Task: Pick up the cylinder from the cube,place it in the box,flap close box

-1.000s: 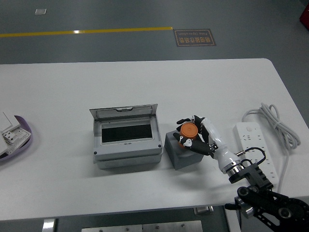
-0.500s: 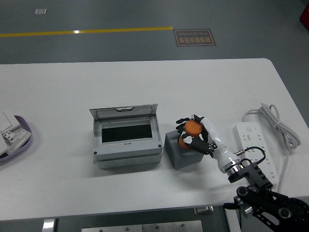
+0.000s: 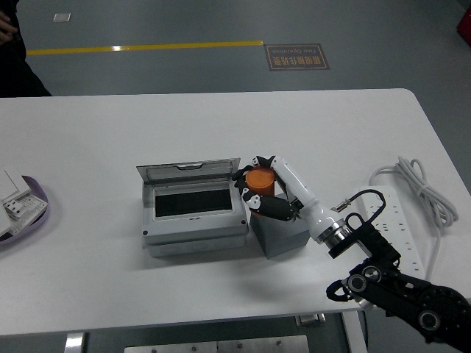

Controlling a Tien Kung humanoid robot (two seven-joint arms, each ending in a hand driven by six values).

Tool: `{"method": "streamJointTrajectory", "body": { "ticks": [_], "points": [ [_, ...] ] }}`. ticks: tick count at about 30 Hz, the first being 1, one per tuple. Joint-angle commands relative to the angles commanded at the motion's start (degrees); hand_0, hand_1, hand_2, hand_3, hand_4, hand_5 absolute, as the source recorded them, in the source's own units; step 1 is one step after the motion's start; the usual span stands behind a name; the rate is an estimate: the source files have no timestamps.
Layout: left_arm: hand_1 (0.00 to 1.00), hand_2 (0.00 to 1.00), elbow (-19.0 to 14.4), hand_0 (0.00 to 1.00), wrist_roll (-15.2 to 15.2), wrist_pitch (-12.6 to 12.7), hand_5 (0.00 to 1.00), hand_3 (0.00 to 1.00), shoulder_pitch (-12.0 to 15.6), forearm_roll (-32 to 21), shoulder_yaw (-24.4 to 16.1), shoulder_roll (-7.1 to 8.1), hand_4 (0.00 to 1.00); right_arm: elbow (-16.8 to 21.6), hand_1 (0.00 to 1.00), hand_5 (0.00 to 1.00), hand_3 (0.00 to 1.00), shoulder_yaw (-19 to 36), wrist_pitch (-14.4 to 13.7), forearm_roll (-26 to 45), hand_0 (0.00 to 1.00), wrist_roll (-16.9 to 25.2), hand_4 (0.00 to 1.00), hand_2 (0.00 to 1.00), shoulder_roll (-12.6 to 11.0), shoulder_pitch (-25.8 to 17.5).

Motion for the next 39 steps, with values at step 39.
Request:
{"method": "streamJointTrajectory", "body": {
  "ticks": [39],
  "points": [
    [0.589, 0.598, 1.4, 0.528, 0.2, -0.2, 0.156, 0.663, 0.1, -5.2, 4.9, 0.97, 0.791, -3.7, 0.184, 0.002, 0.215, -10.3, 11.8, -40.9, 0.076, -25.8, 0.002, 0.249, 7.7, 15.2]
  ]
}}
